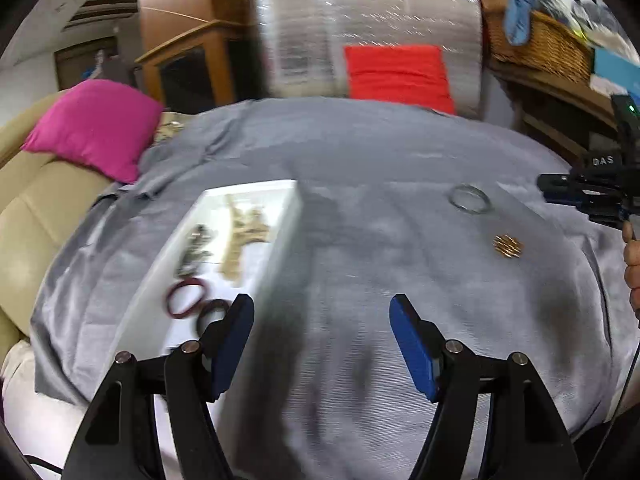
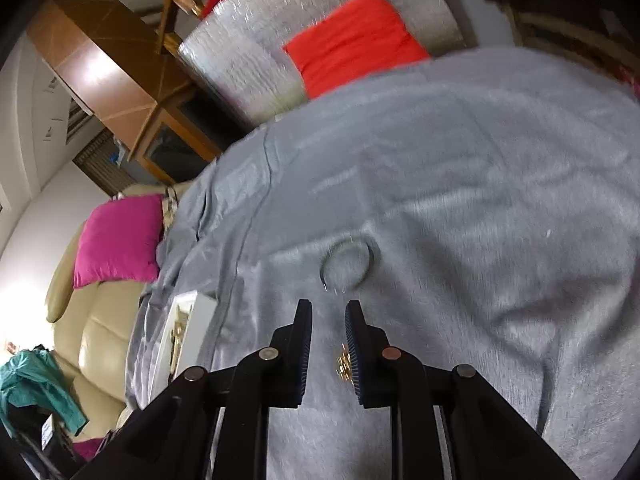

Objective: Organize jewelry
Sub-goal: 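Open the left tool to drop the key fob into the tray, then grasp the gold brooch on the cloth with the right tool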

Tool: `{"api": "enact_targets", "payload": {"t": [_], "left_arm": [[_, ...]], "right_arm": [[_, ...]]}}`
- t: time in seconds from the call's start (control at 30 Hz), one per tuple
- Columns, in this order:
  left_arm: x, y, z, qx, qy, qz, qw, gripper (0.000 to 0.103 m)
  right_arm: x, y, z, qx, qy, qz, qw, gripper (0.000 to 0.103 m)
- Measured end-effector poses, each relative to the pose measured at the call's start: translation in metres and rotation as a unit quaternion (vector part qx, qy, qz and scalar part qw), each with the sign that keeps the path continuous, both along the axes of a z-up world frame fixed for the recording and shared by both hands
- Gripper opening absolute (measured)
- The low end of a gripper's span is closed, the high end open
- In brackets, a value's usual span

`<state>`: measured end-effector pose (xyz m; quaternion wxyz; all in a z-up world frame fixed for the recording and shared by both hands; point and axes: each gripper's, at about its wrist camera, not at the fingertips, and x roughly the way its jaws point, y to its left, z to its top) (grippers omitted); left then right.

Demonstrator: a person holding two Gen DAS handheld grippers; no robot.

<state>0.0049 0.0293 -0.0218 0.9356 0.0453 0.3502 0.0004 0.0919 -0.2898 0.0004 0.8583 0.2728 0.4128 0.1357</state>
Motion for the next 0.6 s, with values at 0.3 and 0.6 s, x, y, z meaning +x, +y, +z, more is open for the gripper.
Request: {"api": "enact_targets", "payload": {"t": [0.3, 0.6], "left_arm": [[0.030, -0.036, -0.019, -0.016, 0.059, 0.001, 0.9981, 0.071], [0.053, -0.035, -0.031, -0.034, 0.094, 0.037, 0.9943, 0.071]], "right_arm": [[0.002, 0.008, -0.035, -0.018, 0.063, 0.059, 0.996, 0.020], [0.009, 0.028, -0.047, -0.032, 0.084, 0.064, 0.994, 0.041]]}}
